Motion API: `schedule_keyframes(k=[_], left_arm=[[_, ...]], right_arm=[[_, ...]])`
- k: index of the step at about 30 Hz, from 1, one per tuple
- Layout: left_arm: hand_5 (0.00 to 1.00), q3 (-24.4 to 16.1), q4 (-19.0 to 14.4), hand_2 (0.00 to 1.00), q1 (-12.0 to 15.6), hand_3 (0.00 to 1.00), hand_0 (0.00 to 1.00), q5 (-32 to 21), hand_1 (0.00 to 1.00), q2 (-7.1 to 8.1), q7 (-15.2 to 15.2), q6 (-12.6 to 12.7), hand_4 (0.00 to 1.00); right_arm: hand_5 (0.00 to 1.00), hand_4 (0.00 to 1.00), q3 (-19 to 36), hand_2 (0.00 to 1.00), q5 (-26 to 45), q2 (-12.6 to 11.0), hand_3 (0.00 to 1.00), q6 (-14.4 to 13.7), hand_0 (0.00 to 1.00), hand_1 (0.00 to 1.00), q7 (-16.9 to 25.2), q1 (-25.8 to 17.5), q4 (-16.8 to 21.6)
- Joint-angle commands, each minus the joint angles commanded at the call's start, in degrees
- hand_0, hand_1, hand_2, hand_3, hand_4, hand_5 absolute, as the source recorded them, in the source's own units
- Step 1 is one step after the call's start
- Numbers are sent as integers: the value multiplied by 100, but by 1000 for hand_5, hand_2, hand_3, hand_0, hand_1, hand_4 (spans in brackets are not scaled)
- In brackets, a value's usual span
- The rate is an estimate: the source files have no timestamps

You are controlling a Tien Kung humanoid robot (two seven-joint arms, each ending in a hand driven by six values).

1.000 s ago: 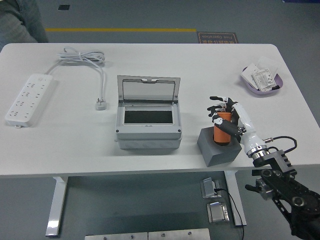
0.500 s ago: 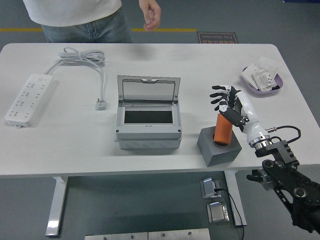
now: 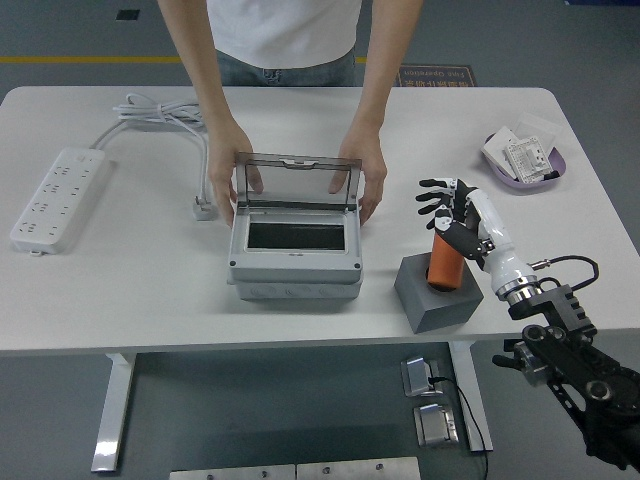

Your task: Fetch the battery,place it into the box,close the lid of the box

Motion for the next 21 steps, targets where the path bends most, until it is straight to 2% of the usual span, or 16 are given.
schedule_keyframes(k=[5,14,15,20,21], left_arm=[[223,28,-1,659,1,643,642,-23,702,-1,2,-1,704],[228,101,-1,660,7,643,642,-84,702,1,9,-8,705],[233,119,0,661,9,644,642,-99,703,2,10,-8,706],[233,151,0,661,12,644,642,-121,703,-2,12,-11,706],[236,151,0,656,13,644,642,-120,703,-4,12,-12,708]], right_arm=[[22,2,42,605,-49,-32,661,82,341,490,-21,7,-11],[40,35,270,610,-175,-127,662,450,339,496,-160,45,-94],[117,275,301,620,-184,-138,665,479,337,510,-169,49,-98],[117,275,408,620,-206,-181,665,550,337,510,-196,60,-102],[282,667,422,724,-207,-187,798,555,523,674,-198,60,-101]])
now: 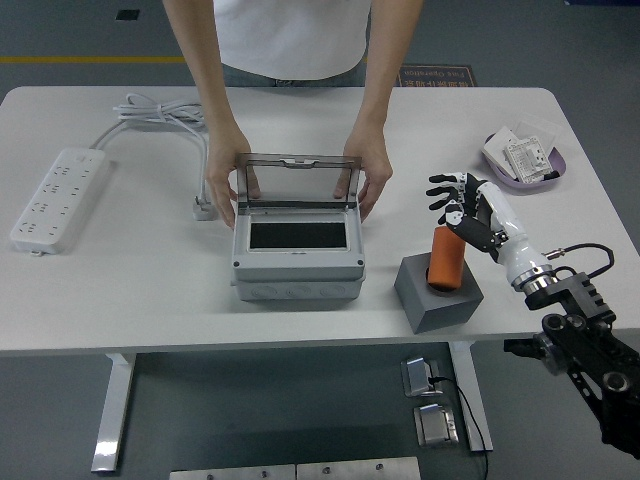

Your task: Fetch the battery,place it into the box,close the lid of the box

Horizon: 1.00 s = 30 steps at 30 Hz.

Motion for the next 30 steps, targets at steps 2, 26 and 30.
schedule_keyframes(k=[2,26,30], left_arm=[[236,4,0,656,1,644,642,0,703,-4,1,-1,708],[234,-85,3,651,29,643,643,95,703,-39,26,5,708],[231,-133,3,650,38,643,643,141,703,-45,33,8,708]], right_arm=[[282,667,38,724,-1,-15,798,13,523,674,-4,-1,2],[663,935,675,834,-120,-28,919,-27,954,843,-18,-249,187],[673,943,760,835,-212,-1,919,-75,951,844,-44,-420,284]])
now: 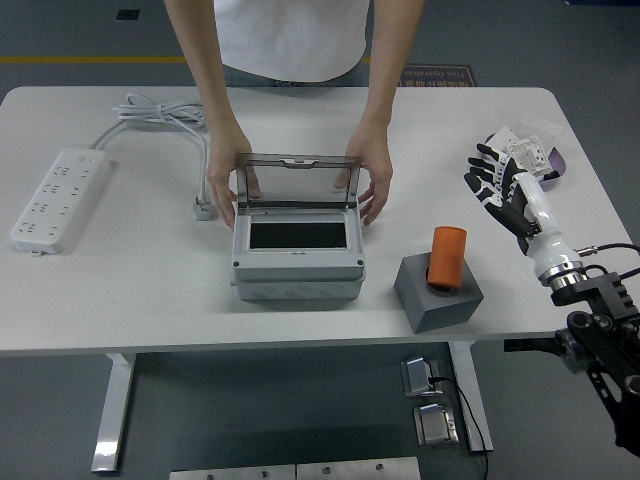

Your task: Fetch the battery,place it into the box,close the lid of the box

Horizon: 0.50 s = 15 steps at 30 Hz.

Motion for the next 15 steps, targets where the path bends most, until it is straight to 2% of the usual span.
schedule_keyframes(k=[9,15], left_arm=[[230,-61,0,649,-19,643,643,57,703,20,-5,6,708],[227,7,0,648,-14,642,643,-17,703,37,-17,2,708]], right_arm=[[690,947,56,828,-191,-95,918,8,951,838,-106,-262,203],[687,949,118,822,-257,-150,918,25,929,835,-135,-286,238]])
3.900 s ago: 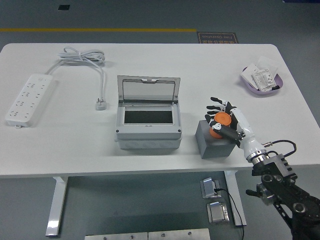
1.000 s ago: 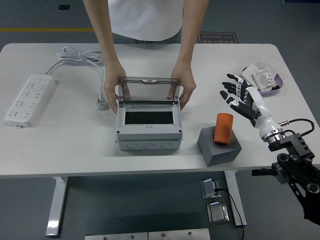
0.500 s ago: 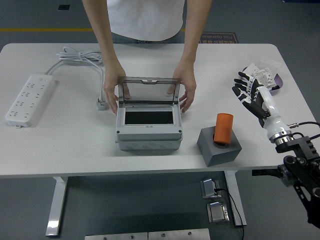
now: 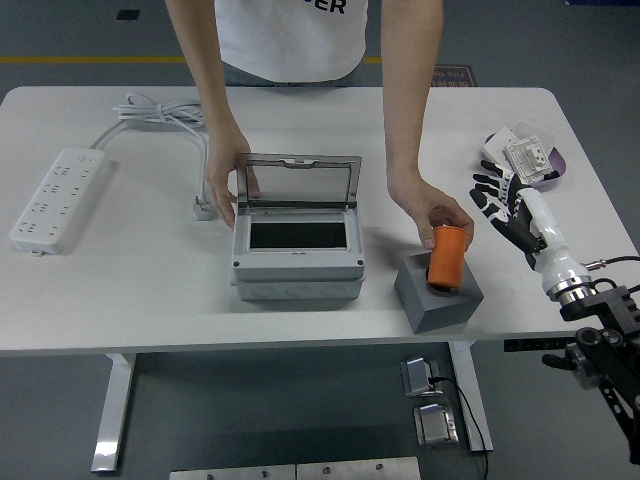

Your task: Fetch the battery,place it into the box,close the lid of the box

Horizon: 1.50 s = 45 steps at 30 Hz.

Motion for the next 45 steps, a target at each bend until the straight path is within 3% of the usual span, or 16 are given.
schedule_keyframes(k=[3,36,45], left_arm=[[226,52,0,647,-4,641,643,-53,703,8,-14,-3,707],[223,-178,-17,646,-35,641,643,186,703,-7,-17,7,707],[222,-180,-16,646,-31,640,643,188,703,-19,-18,8,708]], right_arm=[[673,946,26,810,-28,-4,913,-5,885,810,-7,6,1],[660,945,194,801,-76,141,909,-110,885,798,56,-31,-60],[659,944,-211,800,265,196,906,-279,884,795,383,-266,122]])
